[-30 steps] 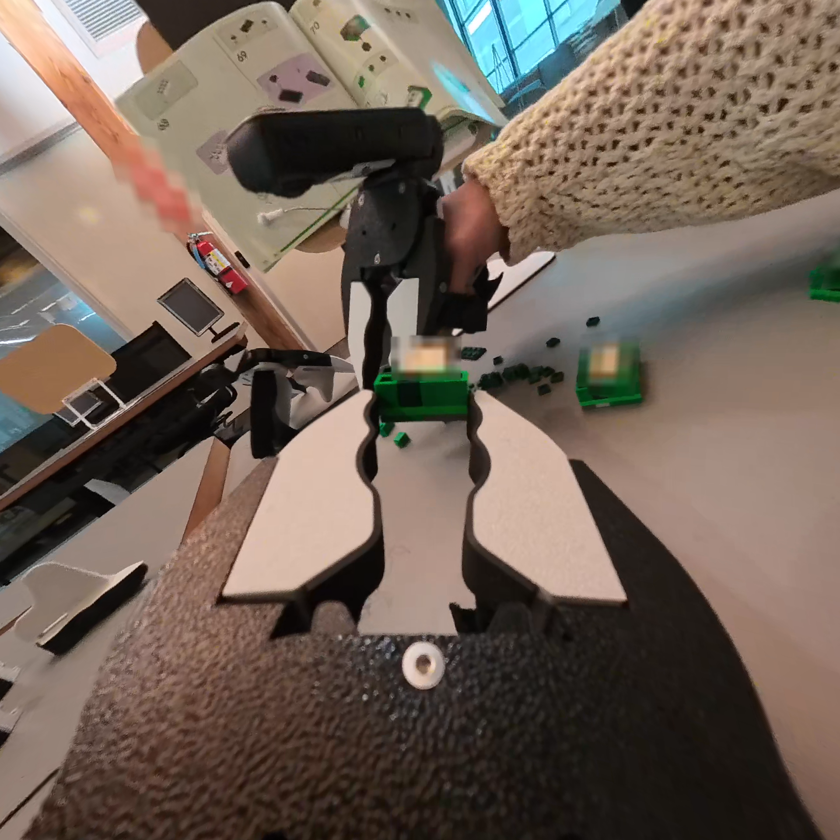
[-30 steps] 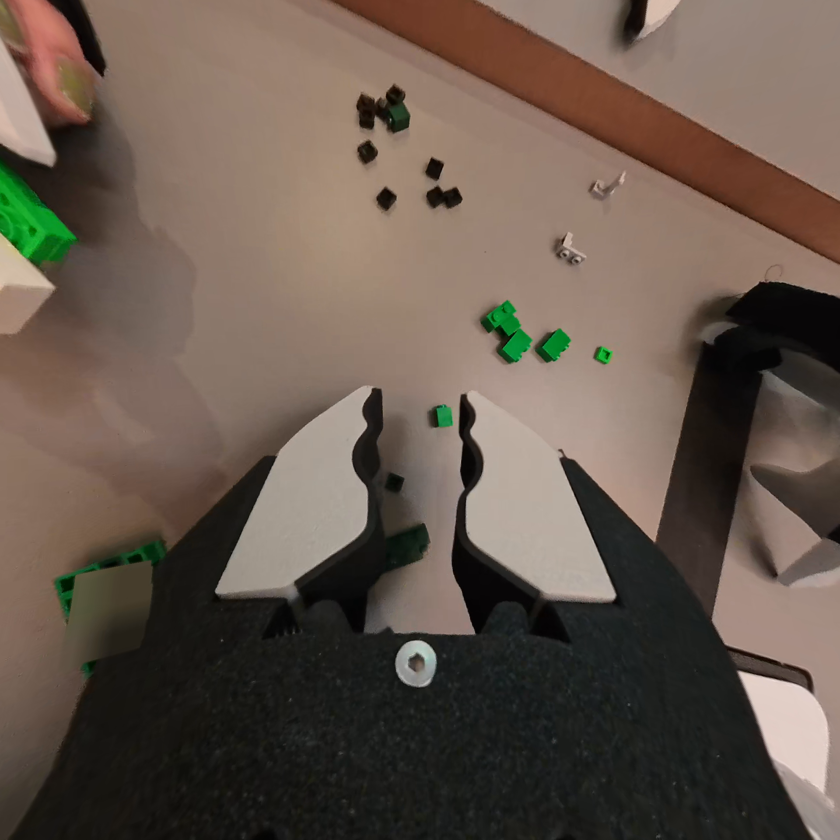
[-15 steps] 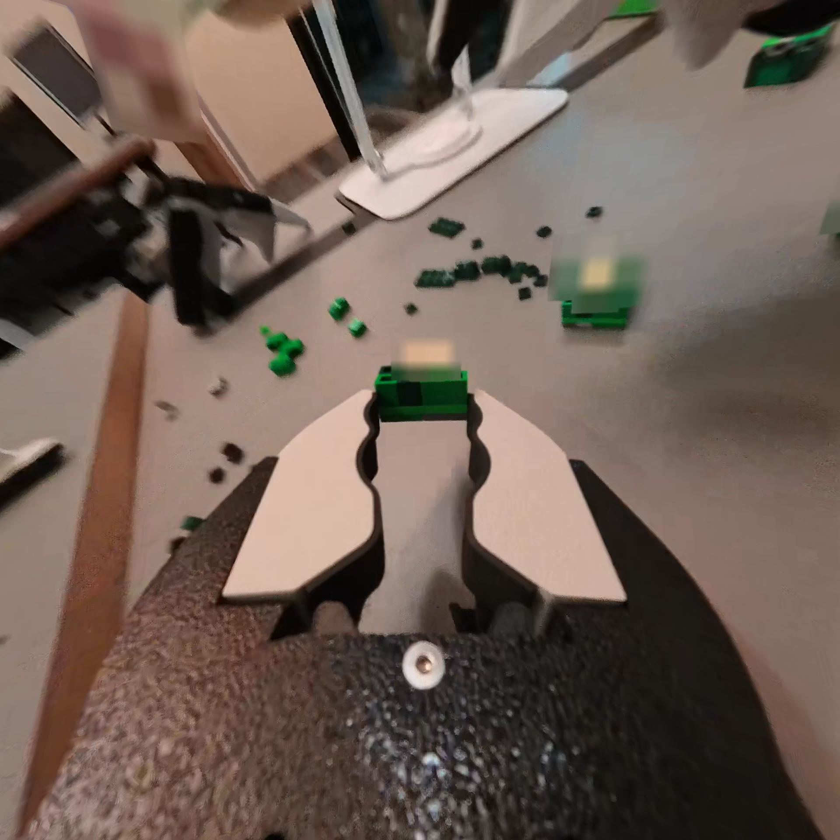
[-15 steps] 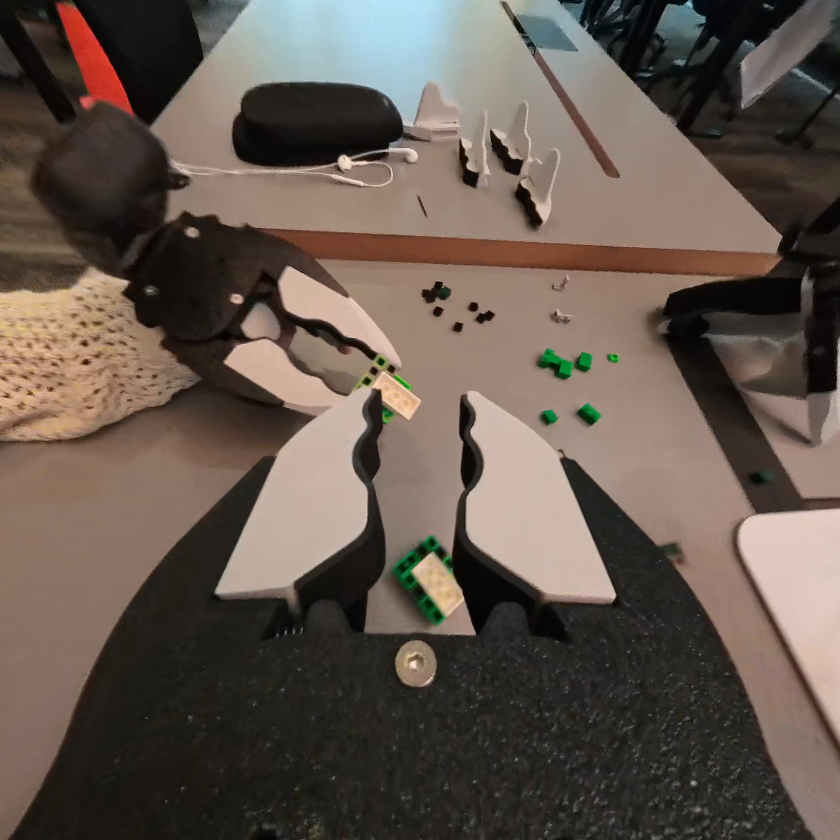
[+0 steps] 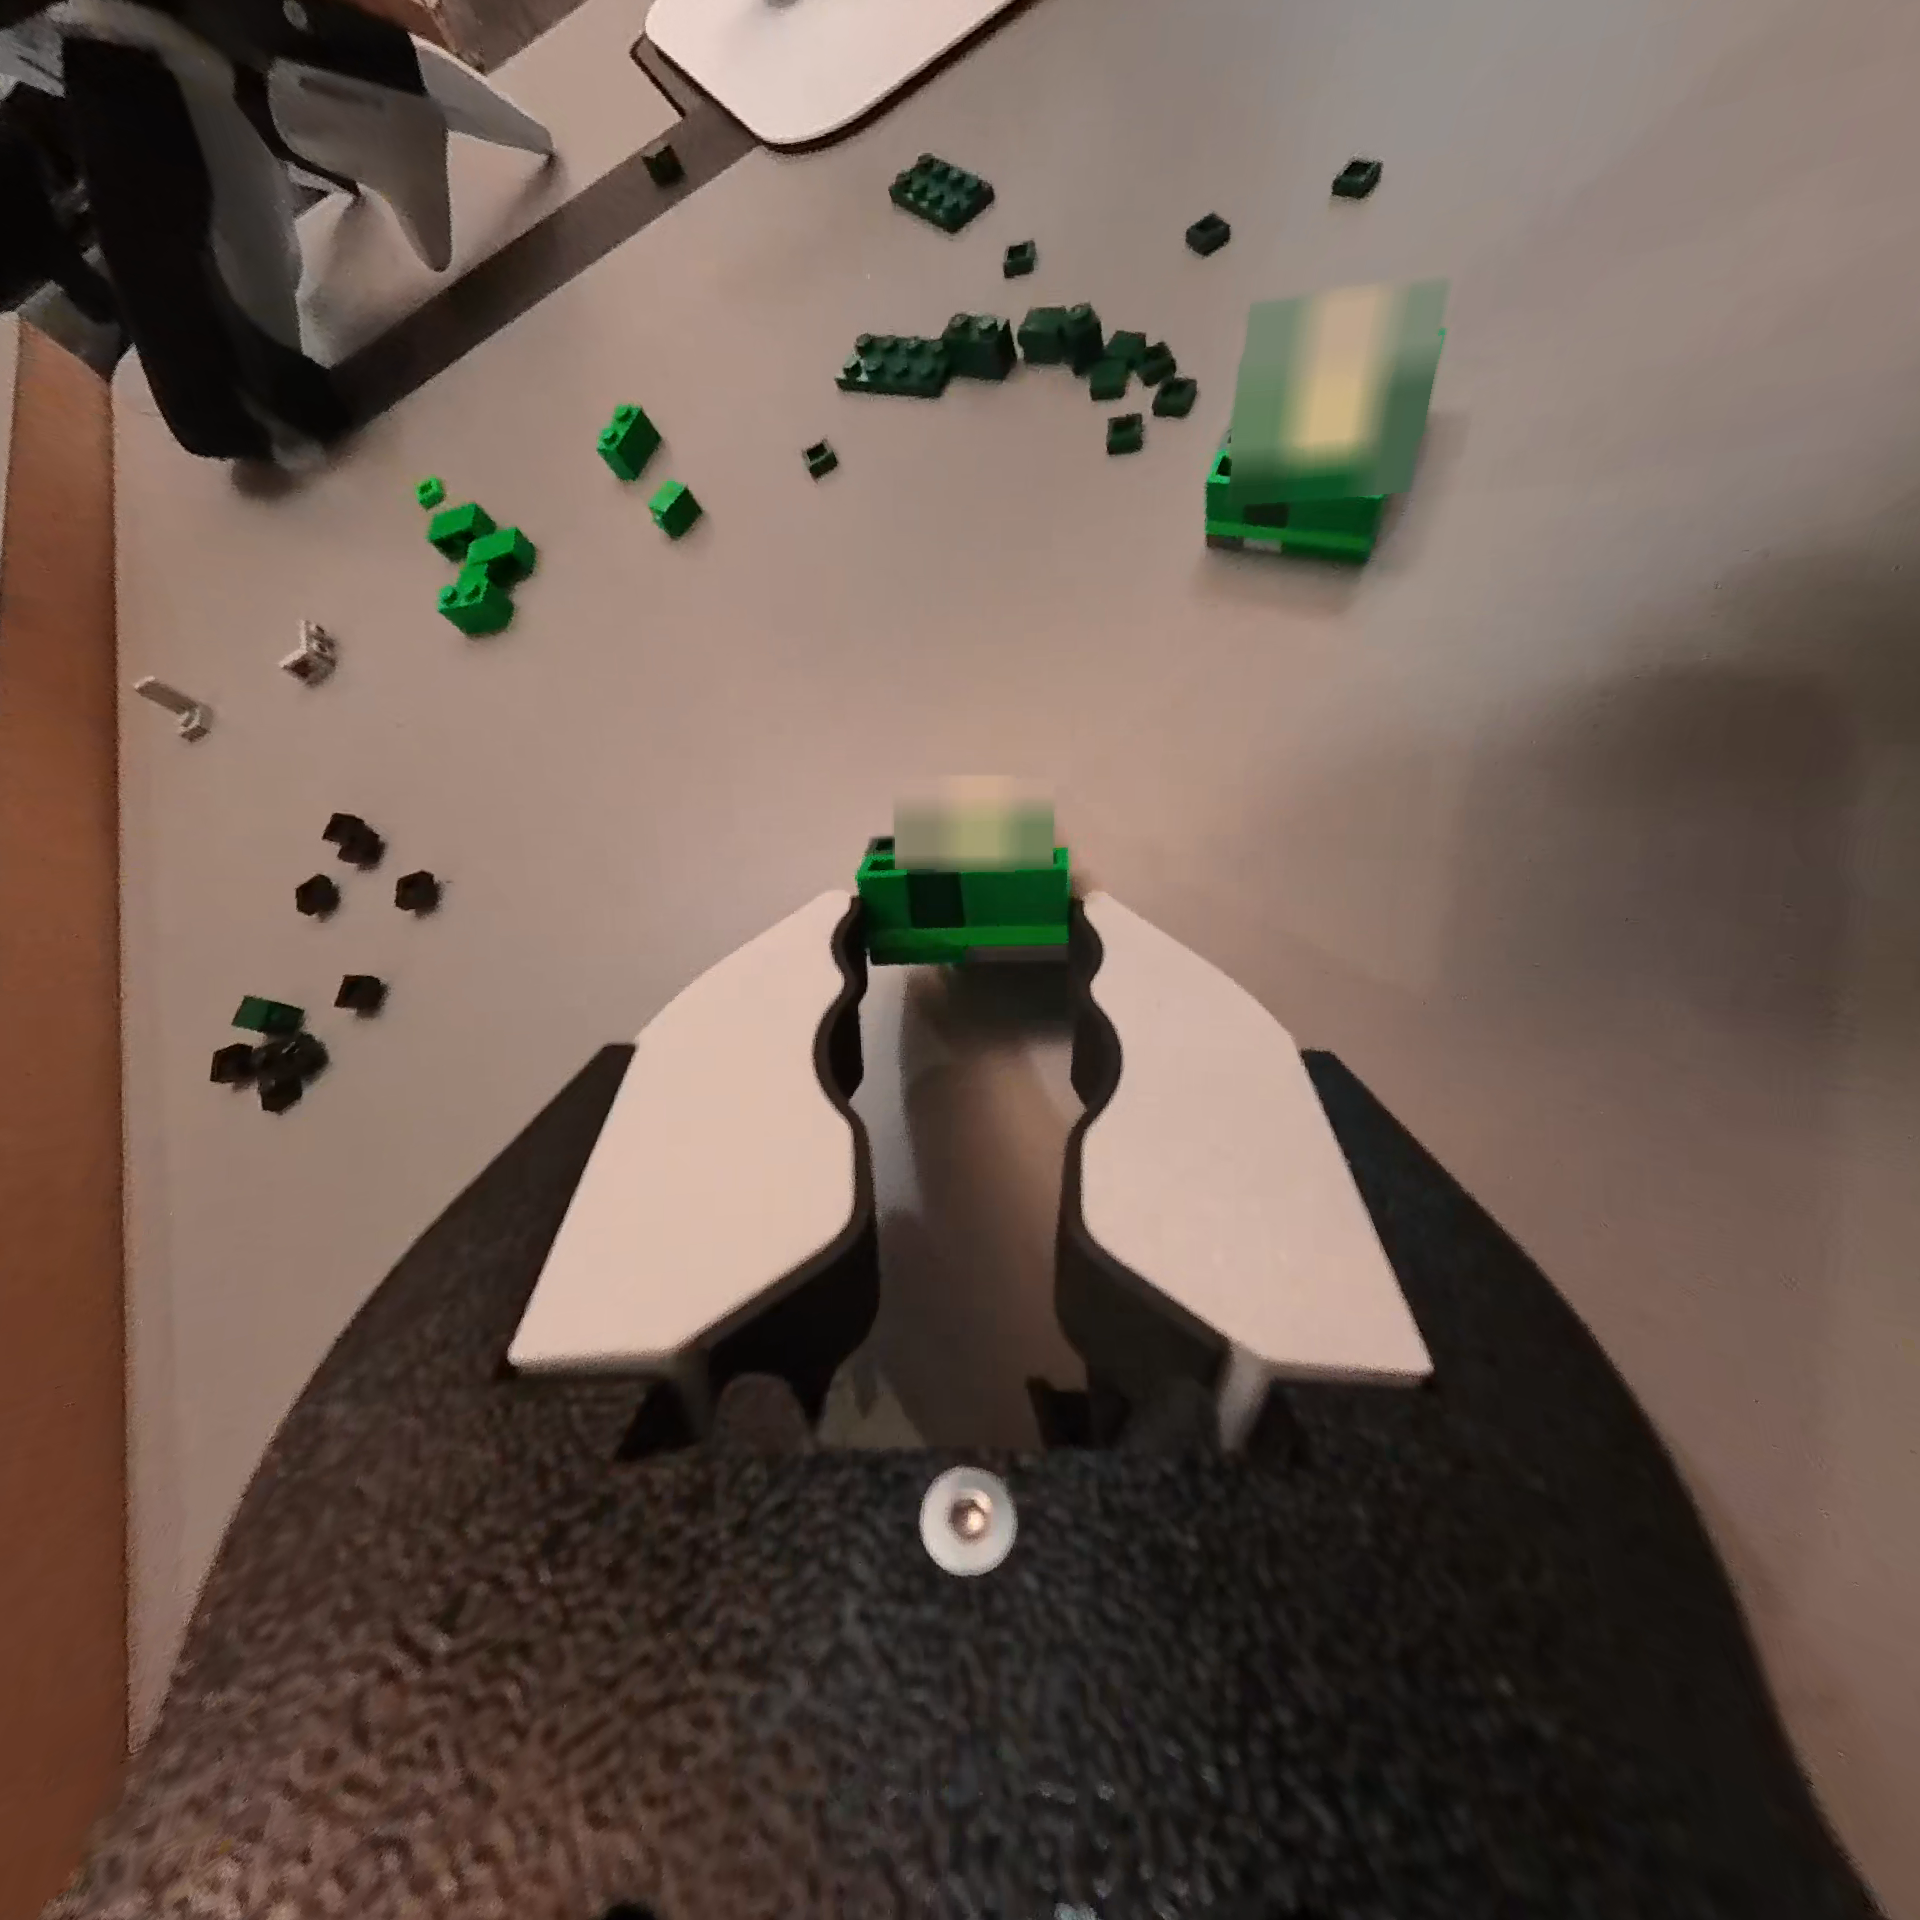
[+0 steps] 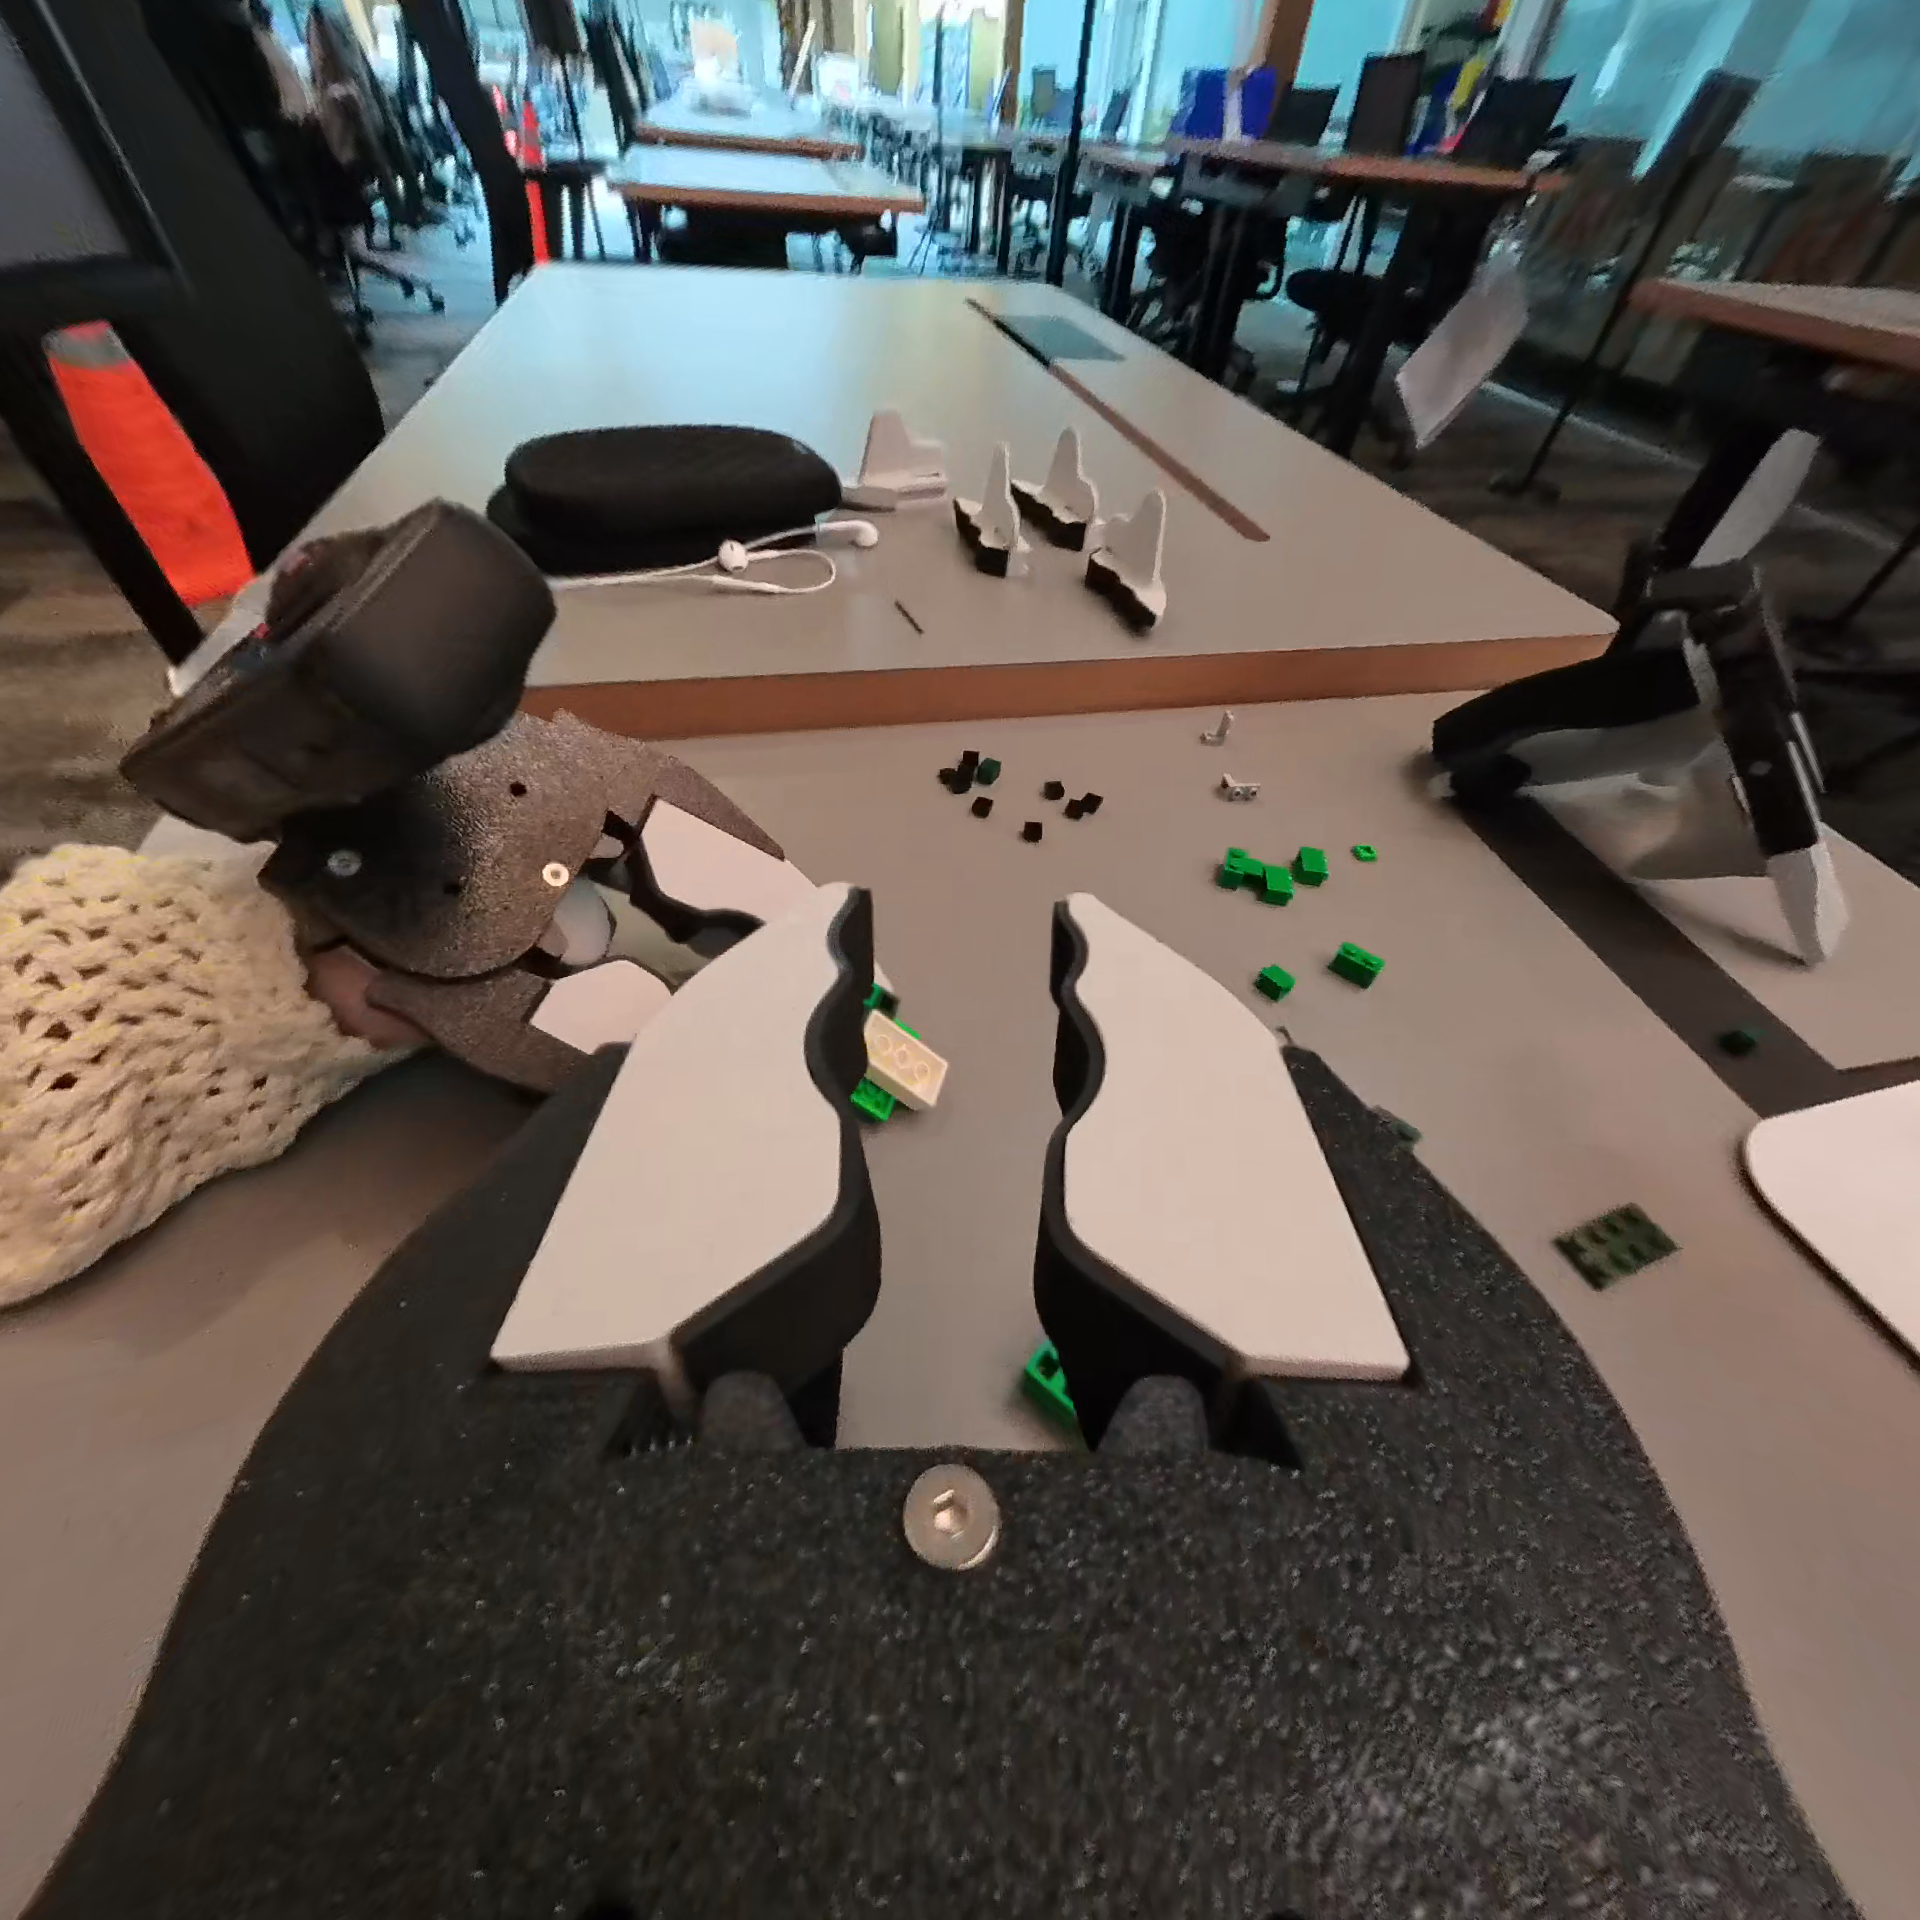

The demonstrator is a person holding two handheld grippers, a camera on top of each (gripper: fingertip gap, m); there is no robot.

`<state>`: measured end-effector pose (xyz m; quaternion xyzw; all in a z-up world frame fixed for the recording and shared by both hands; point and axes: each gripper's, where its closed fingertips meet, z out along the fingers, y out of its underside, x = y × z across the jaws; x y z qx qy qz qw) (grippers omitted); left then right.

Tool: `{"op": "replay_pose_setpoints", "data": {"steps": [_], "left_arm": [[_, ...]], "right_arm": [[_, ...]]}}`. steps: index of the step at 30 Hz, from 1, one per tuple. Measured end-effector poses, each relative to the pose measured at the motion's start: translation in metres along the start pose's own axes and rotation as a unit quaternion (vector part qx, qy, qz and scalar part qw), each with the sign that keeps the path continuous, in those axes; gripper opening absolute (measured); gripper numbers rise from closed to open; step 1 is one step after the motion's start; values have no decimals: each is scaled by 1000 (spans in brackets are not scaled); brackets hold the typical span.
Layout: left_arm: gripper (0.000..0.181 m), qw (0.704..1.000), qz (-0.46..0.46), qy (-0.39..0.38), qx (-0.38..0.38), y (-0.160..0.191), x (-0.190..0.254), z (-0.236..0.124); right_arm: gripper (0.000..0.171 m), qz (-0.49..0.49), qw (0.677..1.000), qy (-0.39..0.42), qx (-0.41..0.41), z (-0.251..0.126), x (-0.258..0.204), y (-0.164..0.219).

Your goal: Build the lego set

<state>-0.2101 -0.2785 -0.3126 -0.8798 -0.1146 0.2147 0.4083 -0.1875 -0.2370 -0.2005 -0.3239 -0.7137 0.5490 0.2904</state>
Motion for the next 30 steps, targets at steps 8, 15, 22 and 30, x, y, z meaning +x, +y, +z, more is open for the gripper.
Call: {"op": "replay_pose_setpoints", "data": {"steps": [8,15,22,30], "left_arm": [[36,1000,5,-10,2,0,-1,-1],[36,1000,14,-20,7,-1,-1,-2],[37,1000,3,-9,1,0,-1,-1],[37,1000,-5,-2,-2,1,-1,0]], "right_arm": [[30,-24,997,-11,72,-24,-51,27],[33,-53,995,7,87,-34,-52,28],[32,-59,993,29,97,-38,-42,28],[30,-80,992,40,89,-38,-39,32]]}}
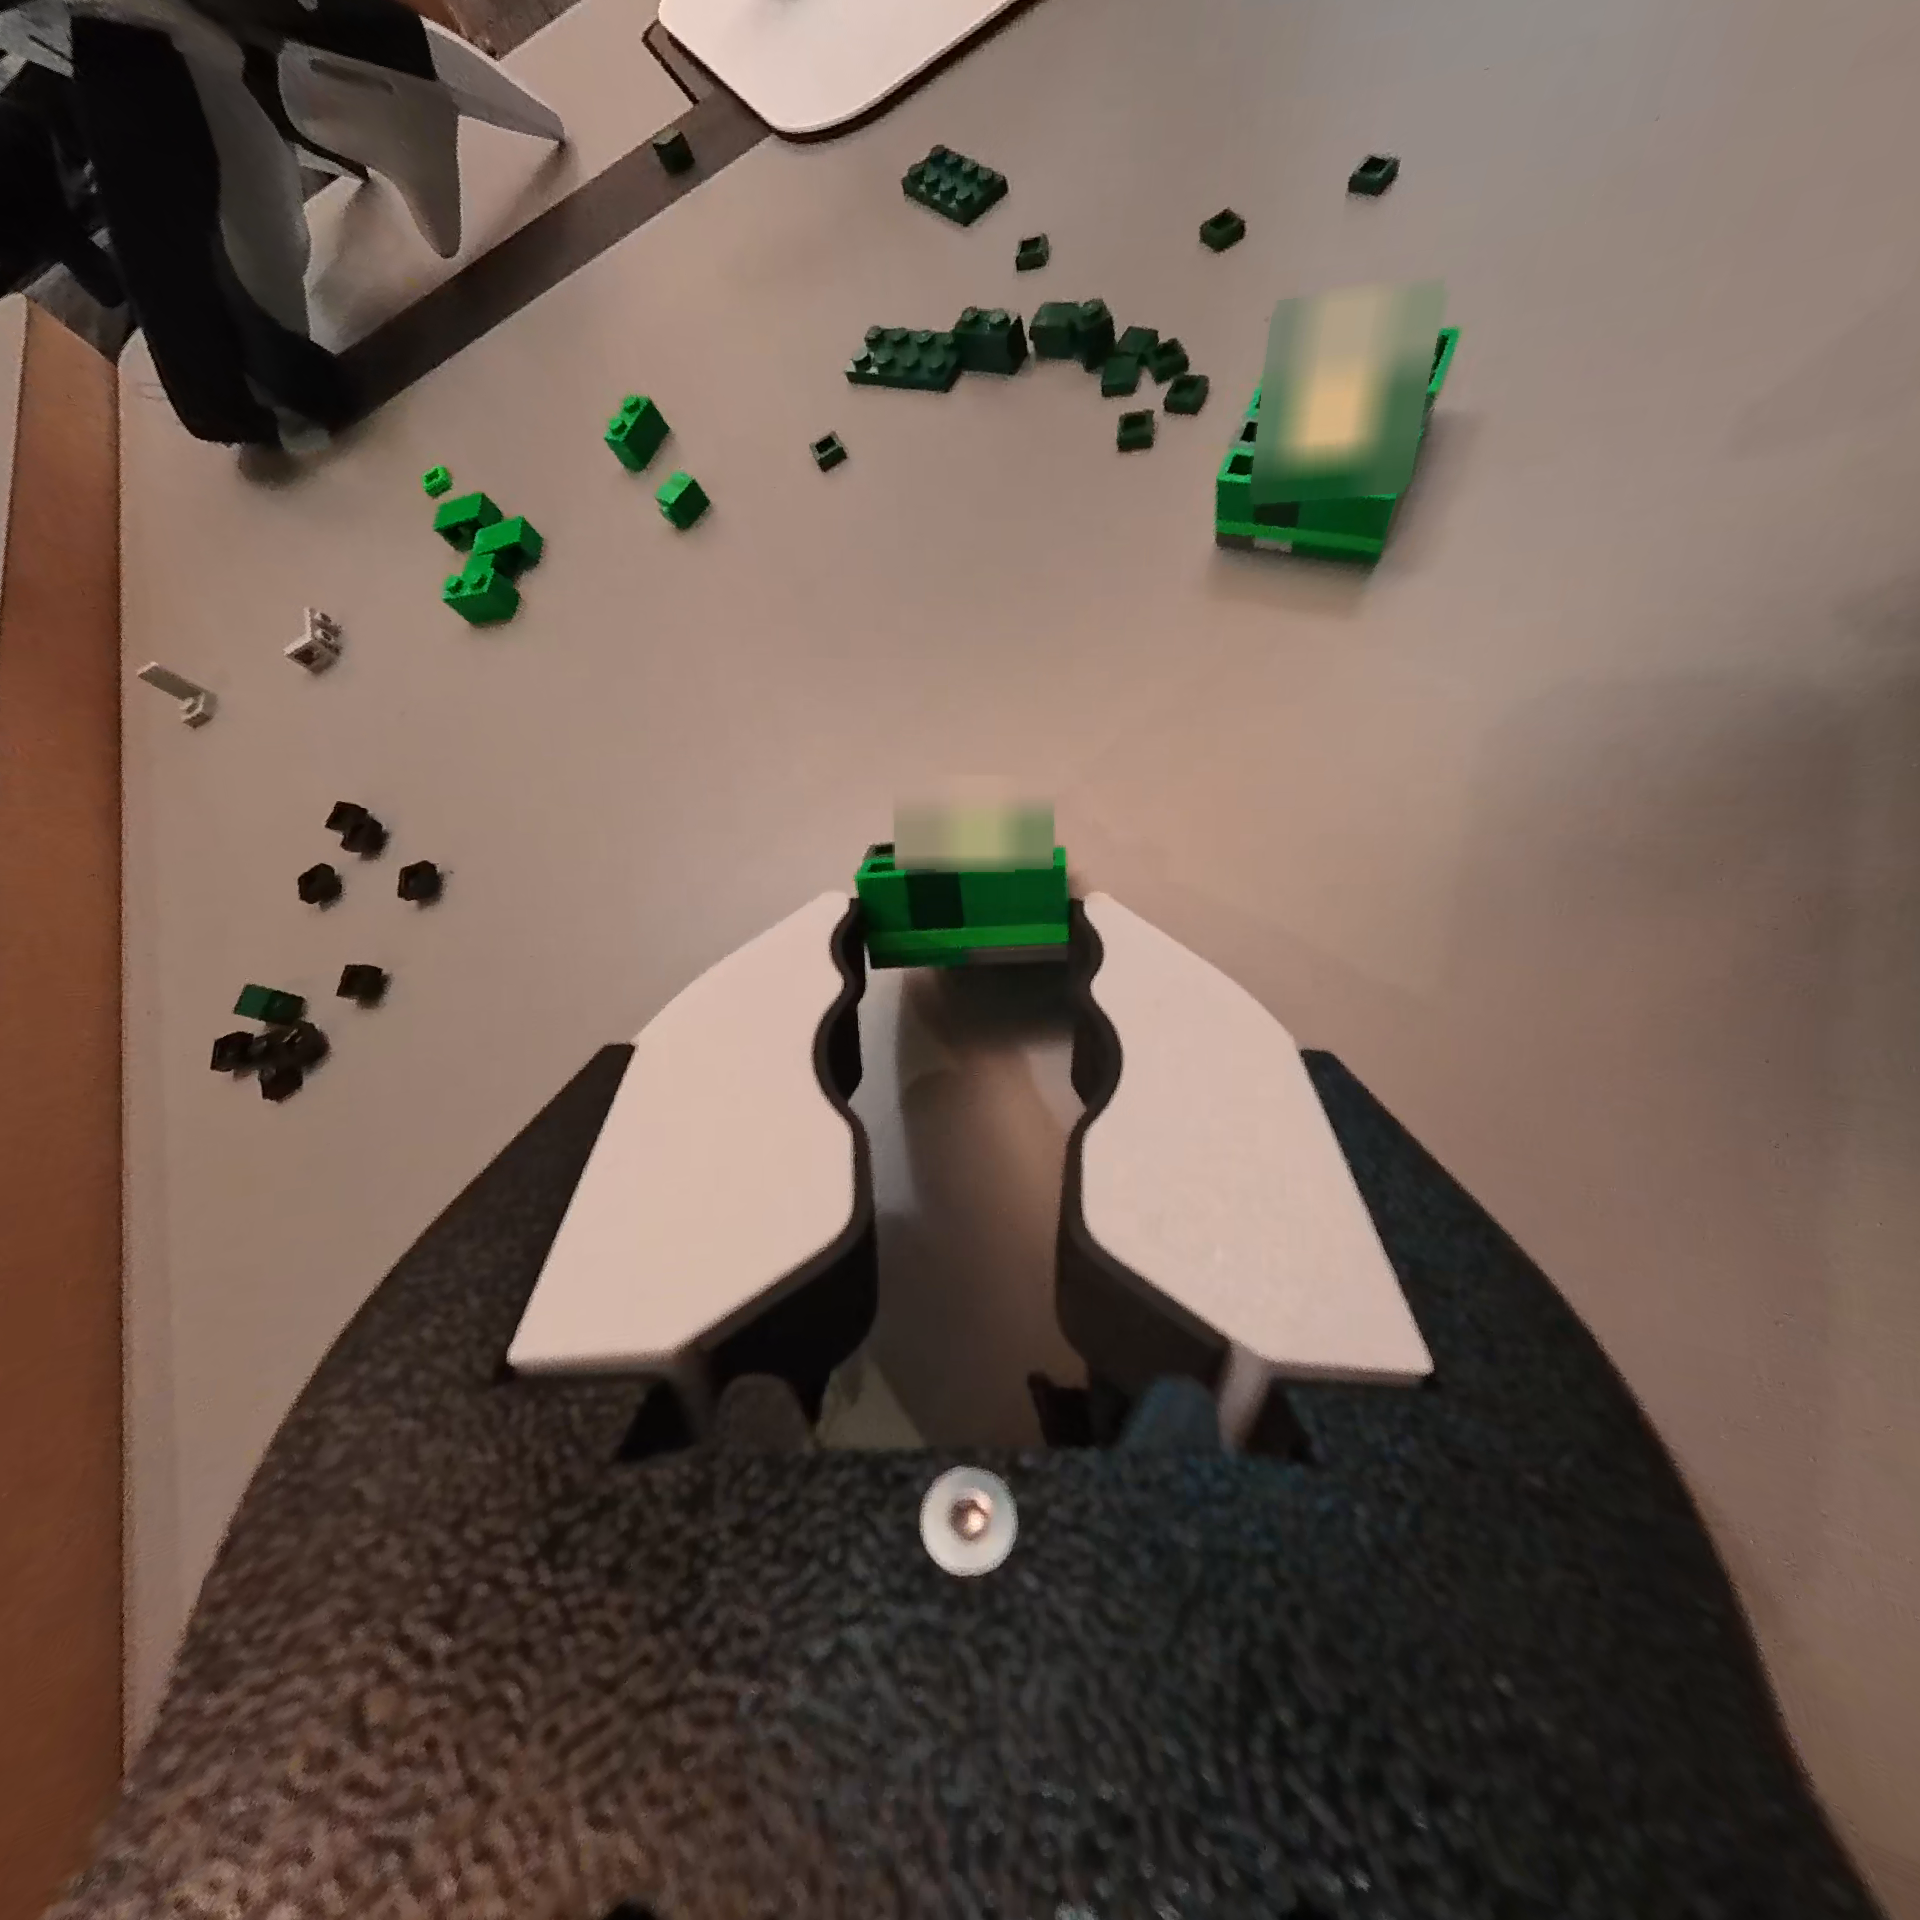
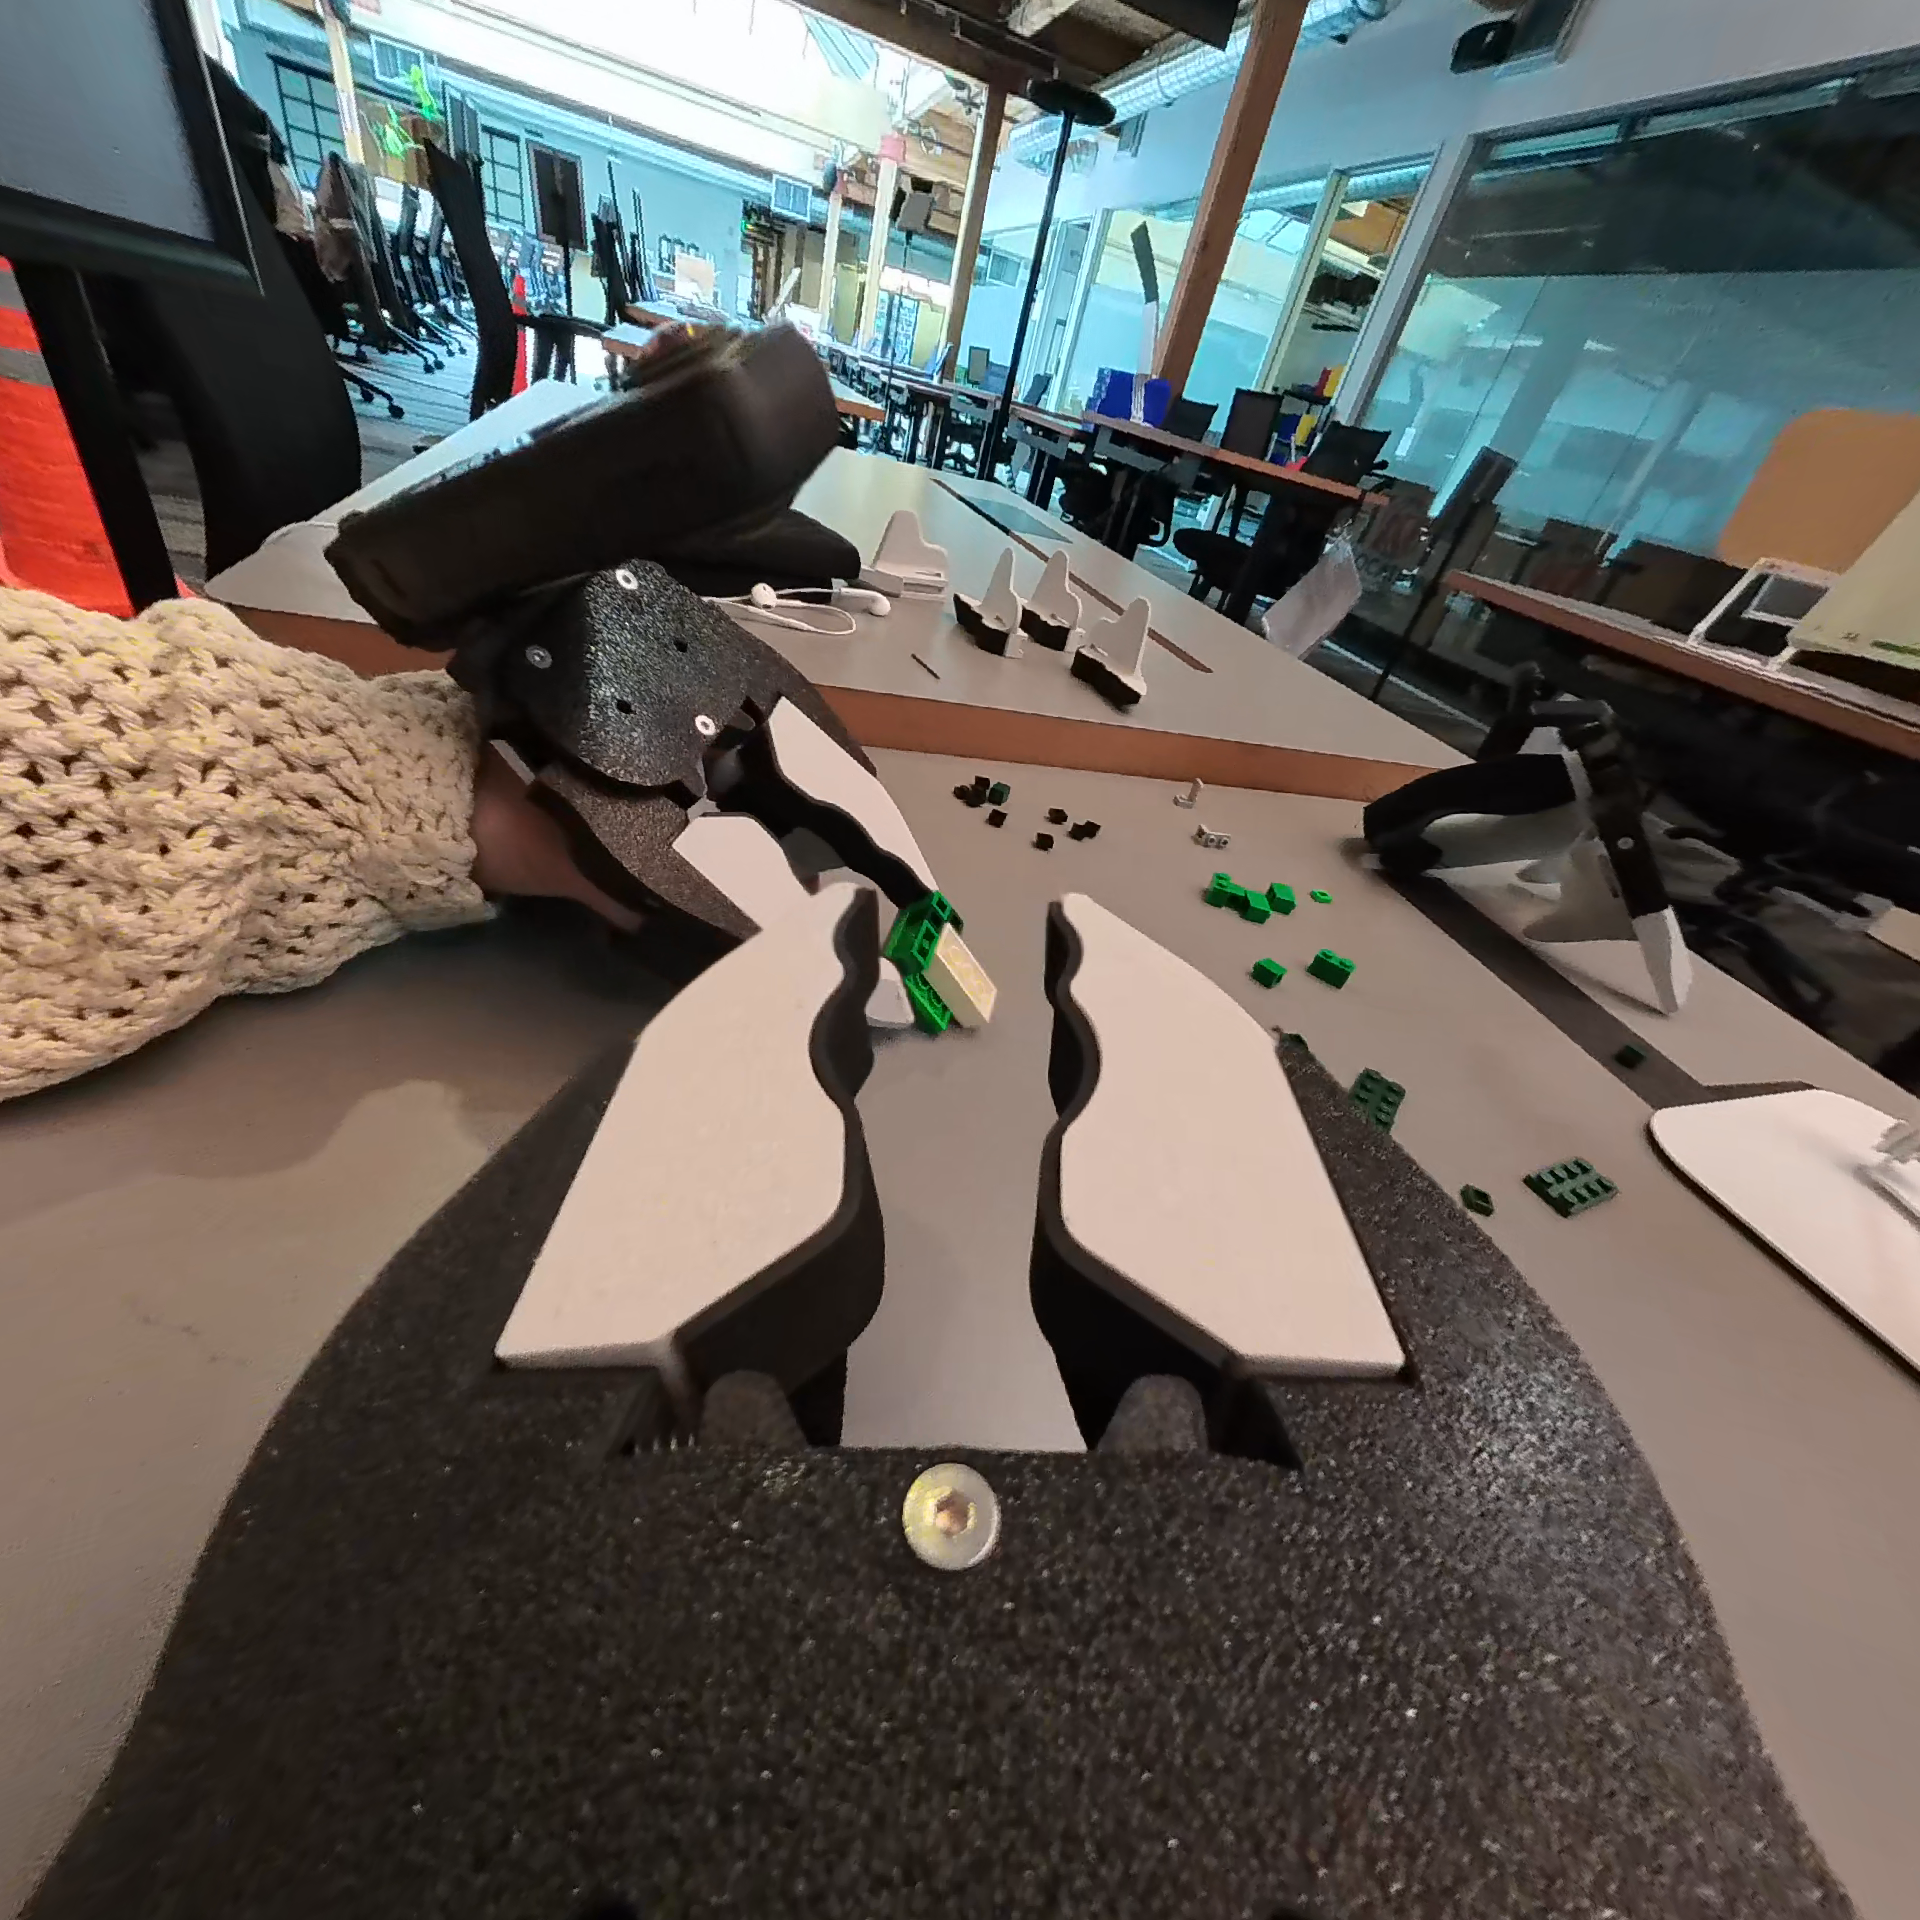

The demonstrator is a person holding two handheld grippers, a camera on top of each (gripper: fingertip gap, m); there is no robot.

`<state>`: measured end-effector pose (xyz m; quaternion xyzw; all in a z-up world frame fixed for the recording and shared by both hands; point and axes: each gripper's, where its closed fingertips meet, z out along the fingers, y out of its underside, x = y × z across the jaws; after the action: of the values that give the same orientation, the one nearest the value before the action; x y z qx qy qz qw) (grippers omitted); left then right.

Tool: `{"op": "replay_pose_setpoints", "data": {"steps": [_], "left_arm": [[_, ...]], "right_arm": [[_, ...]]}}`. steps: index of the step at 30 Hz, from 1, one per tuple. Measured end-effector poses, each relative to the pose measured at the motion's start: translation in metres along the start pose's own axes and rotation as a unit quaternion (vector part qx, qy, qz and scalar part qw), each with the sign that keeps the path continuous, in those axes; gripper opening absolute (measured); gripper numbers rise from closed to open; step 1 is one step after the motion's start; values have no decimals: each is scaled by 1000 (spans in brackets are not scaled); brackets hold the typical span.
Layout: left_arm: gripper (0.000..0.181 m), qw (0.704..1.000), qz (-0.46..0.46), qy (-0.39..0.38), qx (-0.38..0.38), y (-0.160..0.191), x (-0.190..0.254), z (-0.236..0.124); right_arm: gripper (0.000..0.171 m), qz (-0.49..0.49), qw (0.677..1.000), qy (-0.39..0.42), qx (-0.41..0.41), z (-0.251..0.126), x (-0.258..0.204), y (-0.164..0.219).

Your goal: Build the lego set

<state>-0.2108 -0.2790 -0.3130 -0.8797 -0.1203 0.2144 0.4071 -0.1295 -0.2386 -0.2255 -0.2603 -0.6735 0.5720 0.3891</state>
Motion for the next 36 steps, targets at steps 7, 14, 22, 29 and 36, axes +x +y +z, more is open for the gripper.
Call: {"op": "replay_pose_setpoints", "data": {"steps": [7,14,22,29,36], "left_arm": [[37,1000,7,-6,3,-1,0,-1],[36,1000,-8,0,-4,1,-1,1],[36,999,-27,16,-12,3,-1,2],[36,1000,-16,9,-8,2,-1,2],[36,1000,-13,19,-6,1,2,1]], "right_arm": [[29,3,1000,2,6,-1,2,-2],[29,-23,1000,3,9,-3,2,-1],[19,6,1000,-22,1,3,27,-24],[18,-130,964,-173,-156,74,88,7],[15,-133,897,-309,-286,122,120,86]]}}
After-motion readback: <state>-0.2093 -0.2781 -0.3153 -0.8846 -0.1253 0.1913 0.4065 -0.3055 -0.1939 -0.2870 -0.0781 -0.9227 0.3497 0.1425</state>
